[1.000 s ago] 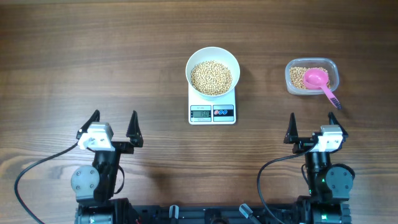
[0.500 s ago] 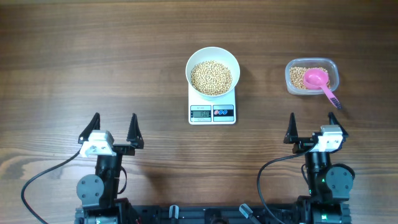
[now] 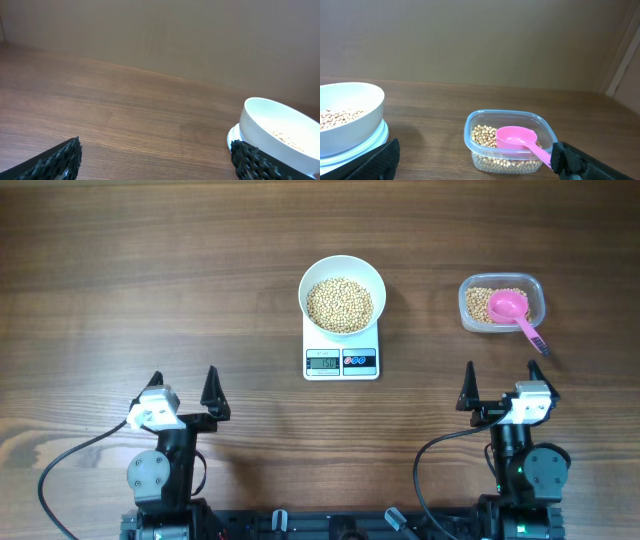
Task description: Scoop item into bowl and weigh 150g on scale
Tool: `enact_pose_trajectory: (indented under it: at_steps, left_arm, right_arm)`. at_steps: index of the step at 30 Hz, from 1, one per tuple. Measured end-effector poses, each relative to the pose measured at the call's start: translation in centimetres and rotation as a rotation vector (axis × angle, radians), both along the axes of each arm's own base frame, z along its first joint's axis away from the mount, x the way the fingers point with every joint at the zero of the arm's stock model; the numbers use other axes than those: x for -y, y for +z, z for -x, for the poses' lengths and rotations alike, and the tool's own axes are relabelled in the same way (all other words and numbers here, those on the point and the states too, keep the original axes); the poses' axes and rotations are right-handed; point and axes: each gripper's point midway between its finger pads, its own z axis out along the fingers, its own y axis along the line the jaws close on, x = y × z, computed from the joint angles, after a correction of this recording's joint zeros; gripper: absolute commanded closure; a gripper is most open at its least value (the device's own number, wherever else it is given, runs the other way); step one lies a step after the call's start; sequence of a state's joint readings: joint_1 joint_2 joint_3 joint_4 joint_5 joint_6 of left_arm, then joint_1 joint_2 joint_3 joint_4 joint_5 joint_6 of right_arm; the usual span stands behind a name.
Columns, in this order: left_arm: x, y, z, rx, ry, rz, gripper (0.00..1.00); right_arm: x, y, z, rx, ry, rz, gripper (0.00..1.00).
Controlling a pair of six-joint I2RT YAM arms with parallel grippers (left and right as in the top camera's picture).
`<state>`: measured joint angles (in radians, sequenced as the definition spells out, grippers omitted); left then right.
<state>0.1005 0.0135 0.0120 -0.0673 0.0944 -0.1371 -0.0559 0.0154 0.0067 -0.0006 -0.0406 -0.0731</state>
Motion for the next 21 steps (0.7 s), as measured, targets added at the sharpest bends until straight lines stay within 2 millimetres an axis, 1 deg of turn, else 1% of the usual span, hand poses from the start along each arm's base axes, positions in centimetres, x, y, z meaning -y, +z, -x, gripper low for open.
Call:
enact_pose_trajectory:
  at_steps: [5, 21]
  left_arm:
    - [0.09, -0.01, 0.0, -0.001, -0.01, -0.064, 0.0]
    - [0.66, 0.08, 0.0, 0.005, -0.049, -0.159, 0.0]
  right_arm:
    - [0.0, 0.0, 0.0, 0.0, 0.0, 0.0, 0.0]
    - [0.0, 0.0, 0.0, 0.0, 0.0, 0.0, 0.0]
